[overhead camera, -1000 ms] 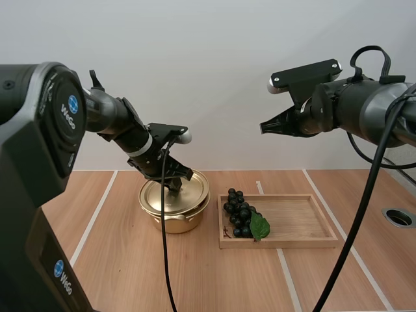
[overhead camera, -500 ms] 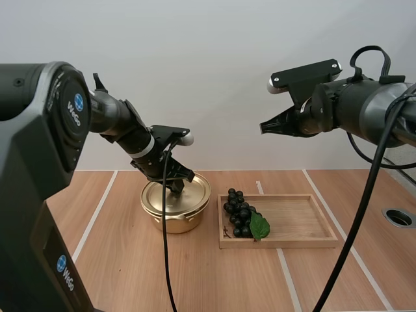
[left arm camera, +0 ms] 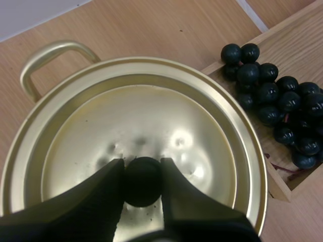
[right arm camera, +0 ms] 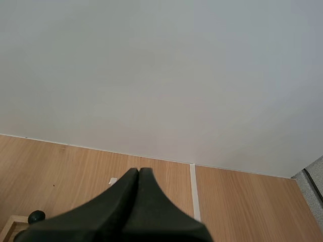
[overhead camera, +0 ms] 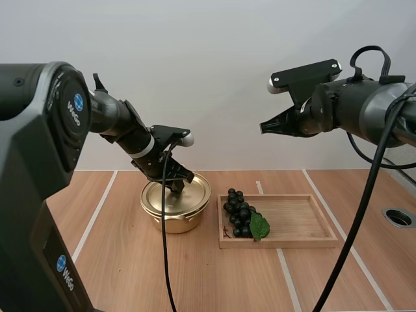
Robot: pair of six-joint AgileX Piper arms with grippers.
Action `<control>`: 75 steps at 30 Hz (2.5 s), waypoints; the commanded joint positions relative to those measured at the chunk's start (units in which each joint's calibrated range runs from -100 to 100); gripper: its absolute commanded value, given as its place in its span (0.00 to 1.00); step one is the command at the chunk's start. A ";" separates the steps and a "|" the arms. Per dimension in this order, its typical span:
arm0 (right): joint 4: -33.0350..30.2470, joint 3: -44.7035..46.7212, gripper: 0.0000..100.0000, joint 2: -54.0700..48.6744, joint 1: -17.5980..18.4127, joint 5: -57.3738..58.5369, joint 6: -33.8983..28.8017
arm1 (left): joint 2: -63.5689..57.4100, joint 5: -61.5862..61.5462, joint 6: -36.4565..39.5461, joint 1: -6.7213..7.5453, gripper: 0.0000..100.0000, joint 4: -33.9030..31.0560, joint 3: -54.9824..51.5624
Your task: Open the pot, put the pineapple inside, and close it
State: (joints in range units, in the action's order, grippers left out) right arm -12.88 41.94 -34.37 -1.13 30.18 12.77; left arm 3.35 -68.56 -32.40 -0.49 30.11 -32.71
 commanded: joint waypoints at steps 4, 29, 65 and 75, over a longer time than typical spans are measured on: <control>-0.20 0.24 0.00 -0.30 -0.21 -1.34 -0.46 | 1.86 1.60 0.27 0.11 0.86 -1.24 -0.59; 0.15 1.53 0.00 -0.30 -0.21 -1.09 -0.46 | -24.18 0.57 0.60 0.11 1.00 -1.24 9.31; 1.70 3.37 0.00 -19.69 -0.21 -0.48 -0.46 | -59.06 16.17 17.33 -0.02 0.00 -11.47 10.51; 2.14 3.37 0.00 -22.06 -0.21 7.04 -0.46 | -69.95 25.58 17.23 -1.10 0.00 -9.86 -1.98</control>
State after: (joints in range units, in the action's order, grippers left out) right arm -11.09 45.08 -55.26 -1.13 36.12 12.77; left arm -64.26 -46.45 -15.64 -1.48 19.42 -32.33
